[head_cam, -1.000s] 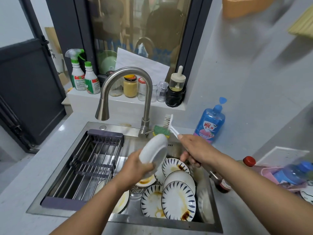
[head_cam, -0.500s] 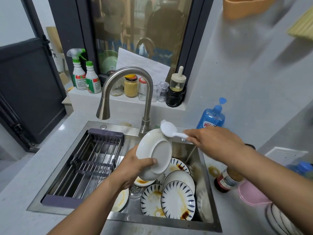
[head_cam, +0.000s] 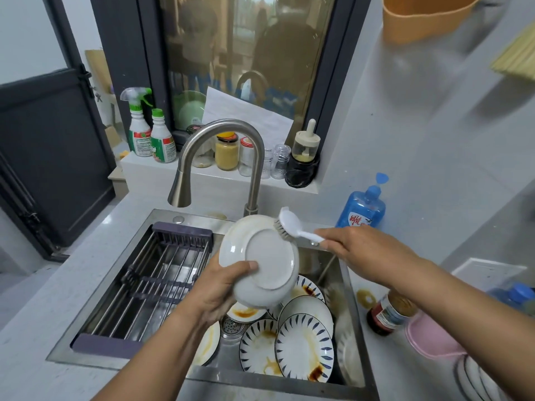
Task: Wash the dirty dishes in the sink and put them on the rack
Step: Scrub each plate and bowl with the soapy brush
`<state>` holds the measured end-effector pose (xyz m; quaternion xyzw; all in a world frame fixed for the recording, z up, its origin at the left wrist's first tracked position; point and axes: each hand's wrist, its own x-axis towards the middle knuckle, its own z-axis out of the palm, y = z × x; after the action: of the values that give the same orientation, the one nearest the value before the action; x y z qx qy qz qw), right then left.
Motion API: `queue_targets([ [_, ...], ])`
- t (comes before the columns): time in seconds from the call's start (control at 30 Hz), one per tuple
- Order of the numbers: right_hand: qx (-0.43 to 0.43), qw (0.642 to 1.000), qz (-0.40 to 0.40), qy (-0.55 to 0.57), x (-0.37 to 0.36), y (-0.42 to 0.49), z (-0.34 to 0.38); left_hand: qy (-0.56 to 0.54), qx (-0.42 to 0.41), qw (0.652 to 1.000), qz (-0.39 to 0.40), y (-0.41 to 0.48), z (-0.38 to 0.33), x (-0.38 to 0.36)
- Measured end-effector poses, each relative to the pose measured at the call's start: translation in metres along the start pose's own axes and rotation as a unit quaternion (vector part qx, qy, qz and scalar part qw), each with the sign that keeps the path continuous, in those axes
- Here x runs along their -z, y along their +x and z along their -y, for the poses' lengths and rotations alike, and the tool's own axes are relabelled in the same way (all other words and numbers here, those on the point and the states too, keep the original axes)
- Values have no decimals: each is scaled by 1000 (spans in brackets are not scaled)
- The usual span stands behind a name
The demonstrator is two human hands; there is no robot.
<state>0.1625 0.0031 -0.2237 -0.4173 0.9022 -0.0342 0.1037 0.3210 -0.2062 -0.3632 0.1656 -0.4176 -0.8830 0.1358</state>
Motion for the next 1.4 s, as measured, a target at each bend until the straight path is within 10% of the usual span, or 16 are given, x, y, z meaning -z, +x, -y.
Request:
queue_targets([
  [0.53, 59, 991, 19, -121, -43, -38, 29, -308, 64, 929, -193, 18, 16, -11],
  [1.4, -13, 1000, -9, -7, -36, -30, -5, -369, 24, 924, -98, 11, 10, 6],
])
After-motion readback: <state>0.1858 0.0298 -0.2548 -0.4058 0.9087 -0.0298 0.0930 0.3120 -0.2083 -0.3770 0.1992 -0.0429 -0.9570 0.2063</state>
